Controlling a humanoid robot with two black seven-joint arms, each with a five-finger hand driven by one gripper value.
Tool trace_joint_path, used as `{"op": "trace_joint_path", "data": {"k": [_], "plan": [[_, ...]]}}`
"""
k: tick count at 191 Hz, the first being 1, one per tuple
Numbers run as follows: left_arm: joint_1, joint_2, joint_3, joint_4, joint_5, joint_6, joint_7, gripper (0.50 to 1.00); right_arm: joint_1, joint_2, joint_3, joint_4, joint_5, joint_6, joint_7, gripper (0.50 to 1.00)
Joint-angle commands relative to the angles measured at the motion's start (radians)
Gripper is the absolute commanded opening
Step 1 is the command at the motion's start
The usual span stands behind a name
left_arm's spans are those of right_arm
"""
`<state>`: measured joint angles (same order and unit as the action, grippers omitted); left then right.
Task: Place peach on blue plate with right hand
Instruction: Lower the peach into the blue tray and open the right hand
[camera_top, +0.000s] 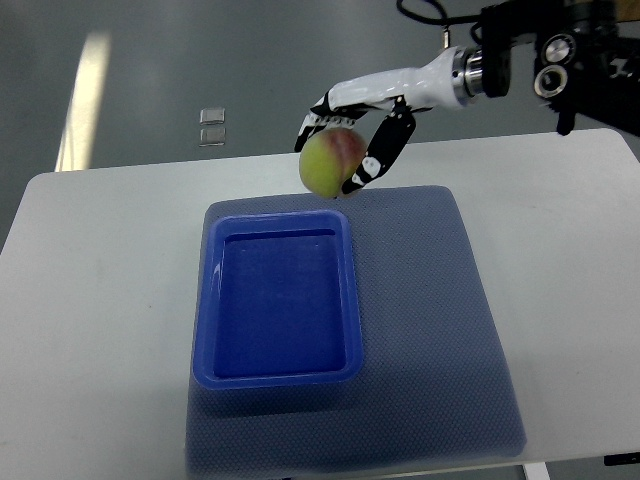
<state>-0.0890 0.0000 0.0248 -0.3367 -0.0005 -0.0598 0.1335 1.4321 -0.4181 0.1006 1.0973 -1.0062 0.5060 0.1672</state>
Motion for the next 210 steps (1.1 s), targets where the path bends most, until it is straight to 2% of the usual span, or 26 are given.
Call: {"op": "trace_joint_path", "data": {"k": [1, 8, 18, 19, 35, 58, 102, 113, 123, 124, 127, 129, 133, 138, 147, 148, 160, 204, 205, 210], "plan": [[0.0, 0.0, 0.0, 0.001, -0.001, 0.0, 0.0, 1.0, -0.05, 0.137, -0.018, -0.099, -0.008, -0.014, 0.0, 0.57], [0.0, 0.0, 0.0, 0.001, -0.001, 0.0, 0.0, 1.0, -0.074, 0.192, -0.019, -0.14, -0.014, -0.021, 0.0, 0.57], [0.0, 0.0, 0.0, 0.001, -0.001, 0.0, 0.0, 1.0, -0.075, 0.193, -0.019, -0.14, -0.014, -0.021, 0.0, 0.57], [0.0, 0.0, 0.0, 0.002, -0.001, 0.0, 0.0, 1.0, -0.102, 0.25, -0.021, -0.183, -0.034, -0.035, 0.0, 0.572], [0.0, 0.0, 0.0, 0.004, -0.001, 0.0, 0.0, 1.0, -0.151, 0.335, -0.022, -0.238, -0.087, -0.066, 0.0, 0.58], [0.0, 0.0, 0.0, 0.005, -0.001, 0.0, 0.0, 1.0, -0.199, 0.413, -0.022, -0.303, -0.138, -0.08, 0.0, 0.592], [0.0, 0.0, 0.0, 0.005, -0.001, 0.0, 0.0, 1.0, -0.246, 0.418, -0.022, -0.352, -0.149, -0.1, 0.002, 0.611], [0.0, 0.0, 0.001, 0.005, -0.001, 0.0, 0.0, 1.0, -0.252, 0.418, -0.024, -0.358, -0.152, -0.1, 0.002, 0.674], [0.0, 0.0, 0.001, 0.005, -0.001, 0.0, 0.0, 1.0, -0.252, 0.418, -0.024, -0.358, -0.152, -0.1, 0.002, 0.674], [0.0, 0.0, 0.001, 0.005, -0.001, 0.0, 0.0, 1.0, -0.26, 0.418, -0.022, -0.358, -0.163, -0.098, 0.002, 0.733], [0.0, 0.0, 0.001, 0.005, -0.001, 0.0, 0.0, 1.0, -0.262, 0.418, -0.022, -0.358, -0.166, -0.098, 0.002, 0.756], [0.0, 0.0, 0.001, 0.005, -0.001, 0.0, 0.0, 1.0, -0.263, 0.418, -0.022, -0.359, -0.17, -0.095, 0.002, 0.79], [0.0, 0.0, 0.001, 0.005, -0.001, 0.0, 0.0, 1.0, -0.263, 0.418, -0.022, -0.358, -0.172, -0.093, 0.002, 0.807], [0.0, 0.0, 0.001, 0.005, -0.001, 0.0, 0.0, 1.0, -0.265, 0.418, -0.022, -0.359, -0.173, -0.09, 0.002, 0.852], [0.0, 0.0, 0.001, 0.005, -0.001, 0.0, 0.0, 1.0, -0.265, 0.418, -0.022, -0.359, -0.173, -0.09, 0.002, 0.852], [0.0, 0.0, 0.001, 0.005, -0.001, 0.0, 0.0, 1.0, -0.265, 0.418, -0.021, -0.359, -0.173, -0.086, 0.002, 0.903], [0.0, 0.0, 0.001, 0.005, -0.001, 0.0, 0.0, 1.0, -0.265, 0.418, -0.021, -0.358, -0.173, -0.08, 0.002, 0.928], [0.0, 0.0, 0.001, 0.005, -0.001, 0.0, 0.0, 1.0, -0.242, 0.418, -0.001, -0.344, -0.163, -0.044, 0.0, 0.93], [0.0, 0.0, 0.001, 0.005, -0.001, 0.0, 0.0, 1.0, -0.201, 0.406, 0.022, -0.329, -0.152, -0.038, 0.0, 0.93], [0.0, 0.0, 0.001, 0.004, -0.001, 0.0, 0.0, 1.0, -0.182, 0.389, 0.045, -0.32, -0.15, -0.038, 0.0, 0.93]]}}
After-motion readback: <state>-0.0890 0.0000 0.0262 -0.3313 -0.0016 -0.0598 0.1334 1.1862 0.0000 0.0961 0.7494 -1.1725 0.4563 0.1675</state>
